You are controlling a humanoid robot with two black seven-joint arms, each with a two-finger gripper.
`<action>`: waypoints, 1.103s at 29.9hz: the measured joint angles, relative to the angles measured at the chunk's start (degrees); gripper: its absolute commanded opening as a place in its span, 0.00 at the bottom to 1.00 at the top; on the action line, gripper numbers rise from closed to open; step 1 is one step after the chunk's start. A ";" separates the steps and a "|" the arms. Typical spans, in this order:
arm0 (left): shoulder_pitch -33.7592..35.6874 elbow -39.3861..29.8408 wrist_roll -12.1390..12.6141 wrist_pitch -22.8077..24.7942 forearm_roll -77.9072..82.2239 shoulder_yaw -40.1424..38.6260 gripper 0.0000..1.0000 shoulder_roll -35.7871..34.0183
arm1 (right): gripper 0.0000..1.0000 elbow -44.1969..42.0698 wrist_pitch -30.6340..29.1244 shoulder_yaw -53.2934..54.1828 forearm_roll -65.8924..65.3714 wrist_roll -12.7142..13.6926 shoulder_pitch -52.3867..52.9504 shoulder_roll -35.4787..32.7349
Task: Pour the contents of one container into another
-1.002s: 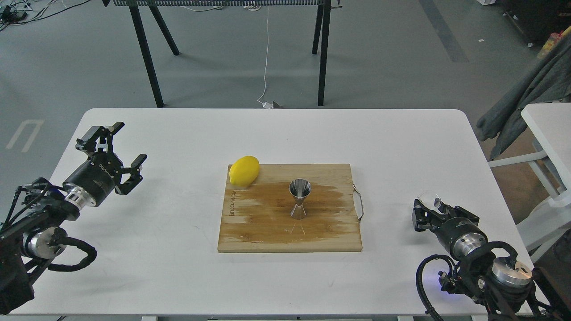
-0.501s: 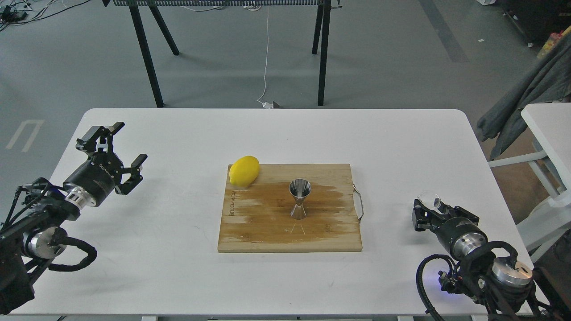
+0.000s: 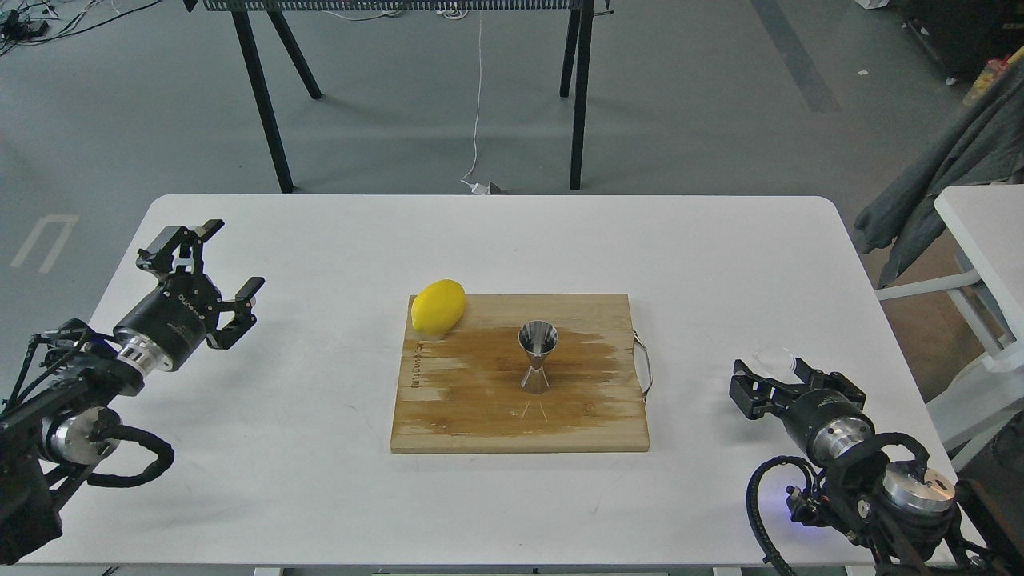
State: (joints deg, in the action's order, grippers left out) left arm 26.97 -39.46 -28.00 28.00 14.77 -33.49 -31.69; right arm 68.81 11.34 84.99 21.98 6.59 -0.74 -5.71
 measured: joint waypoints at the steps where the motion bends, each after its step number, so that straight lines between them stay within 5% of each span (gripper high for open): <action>1: 0.00 0.00 0.00 0.00 0.00 0.00 0.99 0.00 | 0.97 0.03 0.00 0.00 0.00 0.00 0.00 0.00; 9: 0.01 0.00 0.00 0.00 0.00 0.00 0.99 -0.04 | 0.97 2.38 0.00 0.19 0.00 0.01 -0.81 -0.07; 17: 0.01 0.03 0.02 0.00 0.00 0.01 0.99 -0.05 | 0.97 13.70 -1.94 0.64 -0.93 0.29 -3.09 -4.63; 20: 0.01 0.03 0.02 0.00 -0.23 -0.04 0.99 -0.05 | 0.97 14.06 -9.07 -0.62 -3.87 0.39 -1.35 -8.64; 25: 0.01 -0.04 0.02 0.00 -0.99 -0.64 0.99 -0.03 | 0.97 5.03 -34.38 -1.77 -6.99 2.24 2.73 -11.00; 33: 0.26 -0.86 0.02 0.00 -1.87 -1.14 0.99 -0.11 | 0.97 -3.72 -39.32 -4.39 -7.14 2.94 6.73 -10.70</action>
State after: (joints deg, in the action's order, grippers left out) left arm 27.23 -40.33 -27.98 28.00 12.89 -34.63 -31.80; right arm 65.09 -27.98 80.61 14.84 9.53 5.99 -16.41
